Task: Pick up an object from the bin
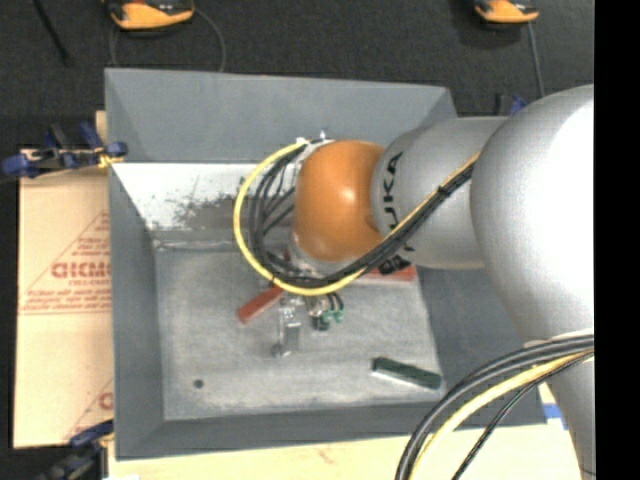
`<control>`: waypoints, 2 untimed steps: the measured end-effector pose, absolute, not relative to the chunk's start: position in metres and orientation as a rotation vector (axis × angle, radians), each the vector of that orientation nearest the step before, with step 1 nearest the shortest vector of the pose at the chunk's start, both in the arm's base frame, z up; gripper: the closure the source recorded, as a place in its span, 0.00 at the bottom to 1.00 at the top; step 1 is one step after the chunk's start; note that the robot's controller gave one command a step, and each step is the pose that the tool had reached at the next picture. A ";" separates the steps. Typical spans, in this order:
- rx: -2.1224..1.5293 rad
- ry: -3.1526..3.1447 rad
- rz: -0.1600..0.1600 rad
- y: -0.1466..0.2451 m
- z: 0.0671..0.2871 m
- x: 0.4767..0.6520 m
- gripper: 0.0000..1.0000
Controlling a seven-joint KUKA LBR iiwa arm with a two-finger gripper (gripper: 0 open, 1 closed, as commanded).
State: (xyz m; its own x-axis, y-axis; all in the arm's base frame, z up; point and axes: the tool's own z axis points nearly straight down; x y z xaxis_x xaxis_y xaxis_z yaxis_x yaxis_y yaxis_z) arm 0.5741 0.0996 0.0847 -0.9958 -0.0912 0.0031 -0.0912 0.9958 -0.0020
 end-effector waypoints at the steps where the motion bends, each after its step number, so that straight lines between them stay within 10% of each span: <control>1: 0.141 -3.143 -0.003 0.103 0.089 0.577 1.00; 2: 0.394 -3.121 0.000 0.111 0.092 0.573 1.00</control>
Offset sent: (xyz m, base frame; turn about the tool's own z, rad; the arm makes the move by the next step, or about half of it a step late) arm 0.0000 0.0000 0.0000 0.0000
